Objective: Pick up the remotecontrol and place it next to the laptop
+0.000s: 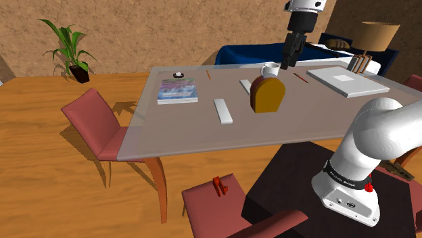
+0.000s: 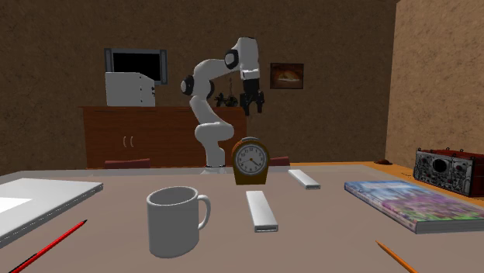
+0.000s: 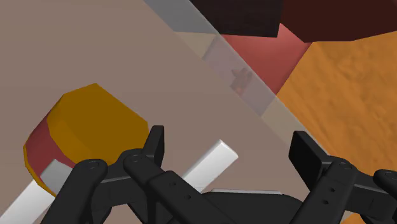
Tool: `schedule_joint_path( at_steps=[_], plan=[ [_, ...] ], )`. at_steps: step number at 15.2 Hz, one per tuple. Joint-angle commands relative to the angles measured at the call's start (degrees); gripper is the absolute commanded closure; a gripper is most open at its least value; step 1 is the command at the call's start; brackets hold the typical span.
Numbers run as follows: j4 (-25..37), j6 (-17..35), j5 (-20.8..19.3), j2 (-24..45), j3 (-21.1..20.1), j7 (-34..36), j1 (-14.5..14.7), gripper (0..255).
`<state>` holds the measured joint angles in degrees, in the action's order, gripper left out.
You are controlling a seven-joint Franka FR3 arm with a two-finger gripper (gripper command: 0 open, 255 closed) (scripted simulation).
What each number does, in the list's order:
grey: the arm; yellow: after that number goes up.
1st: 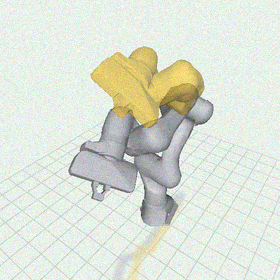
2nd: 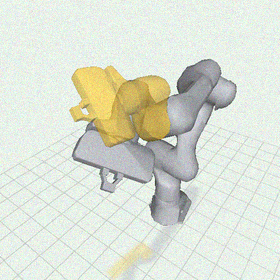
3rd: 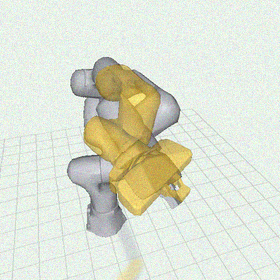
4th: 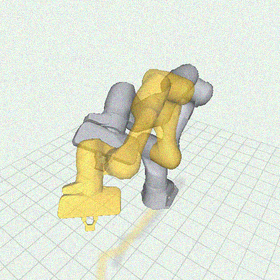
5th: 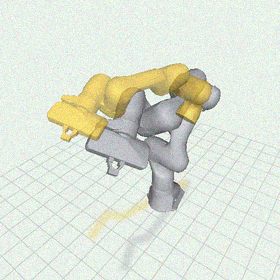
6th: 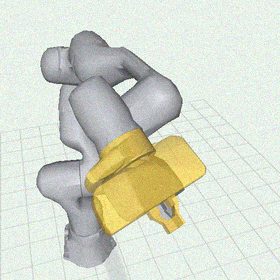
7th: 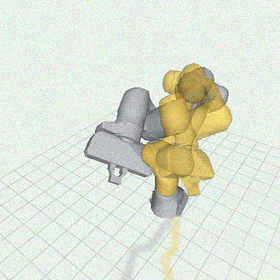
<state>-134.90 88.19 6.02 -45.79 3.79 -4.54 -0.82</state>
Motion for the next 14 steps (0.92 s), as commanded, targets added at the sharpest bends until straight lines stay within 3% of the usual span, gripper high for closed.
schedule_joint_path(
  at_steps=[1, 14],
  plan=[
    [0.0, 0.0, 0.0, 0.0, 0.0, 0.0, 0.0, 0],
    [4.5, 18.4, -2.9, 22.9, 3.9, 1.5, -4.5, 0]
  ],
)
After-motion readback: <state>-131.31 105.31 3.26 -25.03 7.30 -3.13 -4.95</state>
